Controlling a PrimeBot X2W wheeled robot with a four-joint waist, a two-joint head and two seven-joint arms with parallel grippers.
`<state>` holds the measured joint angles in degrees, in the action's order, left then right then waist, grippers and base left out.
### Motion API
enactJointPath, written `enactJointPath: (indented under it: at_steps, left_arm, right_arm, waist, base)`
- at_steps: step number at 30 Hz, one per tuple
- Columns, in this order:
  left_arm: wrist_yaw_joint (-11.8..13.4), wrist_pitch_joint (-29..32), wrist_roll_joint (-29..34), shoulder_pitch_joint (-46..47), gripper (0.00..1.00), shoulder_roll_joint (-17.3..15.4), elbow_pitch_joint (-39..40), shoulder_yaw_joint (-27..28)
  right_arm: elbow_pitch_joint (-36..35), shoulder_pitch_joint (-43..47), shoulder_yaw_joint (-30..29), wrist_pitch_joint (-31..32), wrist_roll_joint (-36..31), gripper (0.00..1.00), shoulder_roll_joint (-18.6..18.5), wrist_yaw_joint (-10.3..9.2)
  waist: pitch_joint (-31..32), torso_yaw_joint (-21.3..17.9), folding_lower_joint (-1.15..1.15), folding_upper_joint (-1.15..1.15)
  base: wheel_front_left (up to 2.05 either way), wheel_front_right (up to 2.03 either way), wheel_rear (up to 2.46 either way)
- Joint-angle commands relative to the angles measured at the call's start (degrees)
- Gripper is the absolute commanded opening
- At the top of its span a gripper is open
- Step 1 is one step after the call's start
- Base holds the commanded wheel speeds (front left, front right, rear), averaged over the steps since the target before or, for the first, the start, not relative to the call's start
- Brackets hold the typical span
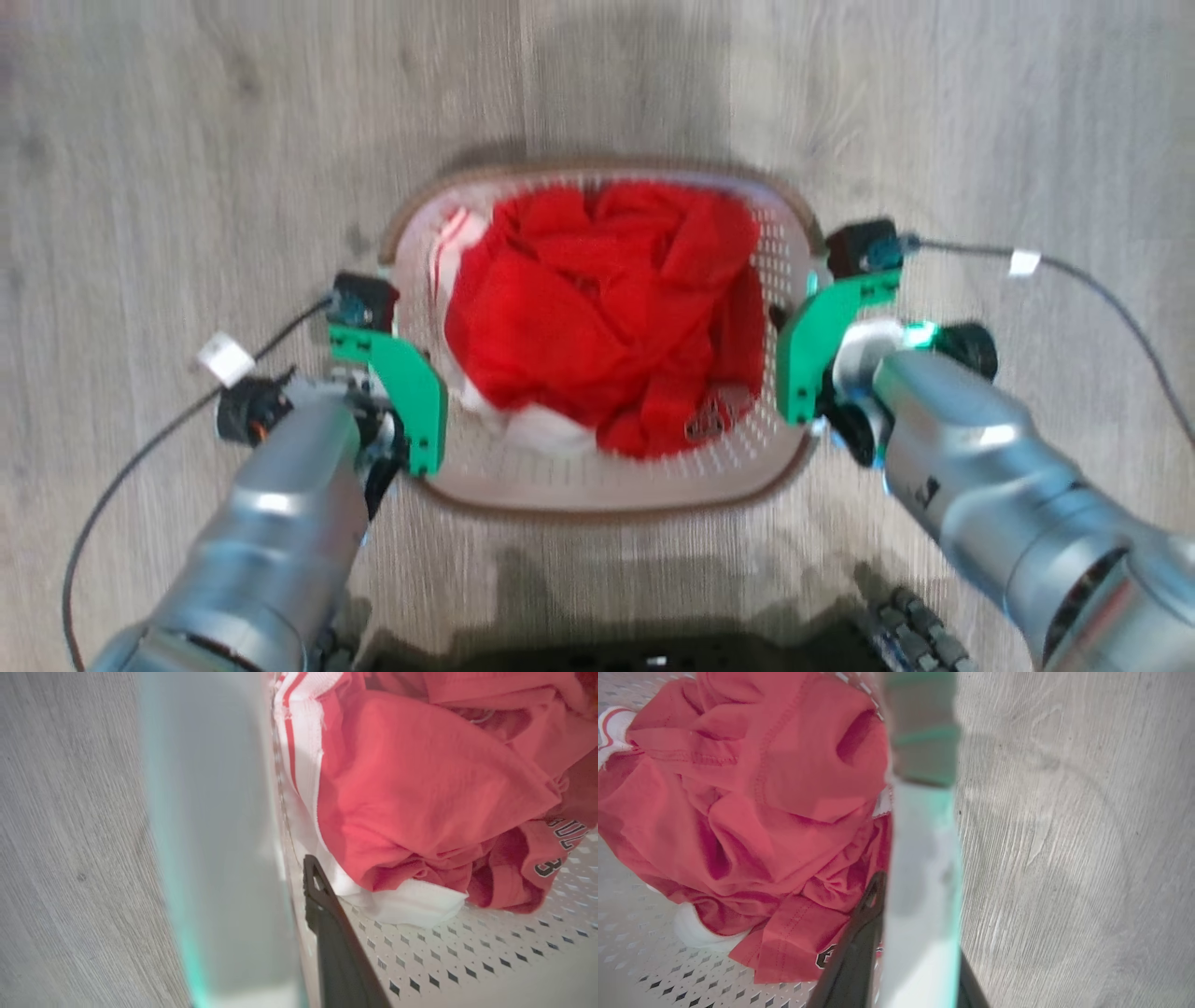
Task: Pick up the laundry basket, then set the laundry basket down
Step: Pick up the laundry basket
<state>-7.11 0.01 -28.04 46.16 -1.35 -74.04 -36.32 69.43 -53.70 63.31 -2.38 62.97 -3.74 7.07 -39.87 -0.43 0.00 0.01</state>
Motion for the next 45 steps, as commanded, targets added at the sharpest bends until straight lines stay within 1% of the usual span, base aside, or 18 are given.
enactJointPath:
  at_steps: [1,13,22,30,31,40,45]
  left_arm:
    - [-0.2,0.4,0.7,-2.6,0.00,-1.5,0.1,-0.6]
    - [0.0,5.2,-2.4,-11.7,0.00,-1.5,0.1,-2.3]
    - [0.0,9.0,-4.1,-17.1,0.00,-1.5,0.1,-4.1]
    - [-0.3,15.7,-6.4,-18.7,0.00,-1.5,3.3,-8.0]
    - [-0.3,15.7,-6.4,-18.7,0.00,-1.5,3.3,-8.0]
    - [-0.4,24.6,-11.2,-17.4,0.00,-1.5,8.4,-13.8]
    - [-0.4,26.9,-13.7,-15.7,0.00,-1.6,9.7,-16.2]
  right_arm:
    - [-1.0,3.9,1.7,0.3,-0.3,0.00,0.9,0.42]
    - [-3.7,14.2,5.0,4.5,4.3,0.00,0.9,0.42]
    - [-5.4,19.8,7.7,10.1,6.4,0.00,0.9,0.42]
    - [-5.0,20.8,8.8,14.7,6.6,0.00,0.6,0.42]
    - [-5.0,20.8,8.8,14.7,6.6,0.00,0.6,0.42]
    - [-7.5,18.6,9.4,18.8,6.5,0.00,-0.7,0.42]
    - [-8.1,16.8,9.6,20.4,6.5,0.00,-1.4,0.42]
  waist:
    - [4.5,-0.2,0.00,-0.01]
    - [22.0,-0.1,0.00,-0.01]
    - [33.2,0.1,0.00,-0.01]
    - [38.8,1.2,0.00,-0.01]
    - [38.8,1.2,0.00,-0.01]
    - [41.5,2.3,0.00,-0.01]
    - [42.3,2.5,0.00,-0.01]
  base:
    - [0.00,0.00,0.00]
    - [0.00,0.00,0.00]
    - [0.00,0.00,0.00]
    - [0.00,0.00,0.00]
    - [0.00,0.00,0.00]
    - [0.00,0.00,0.00]
    - [0.00,0.00,0.00]
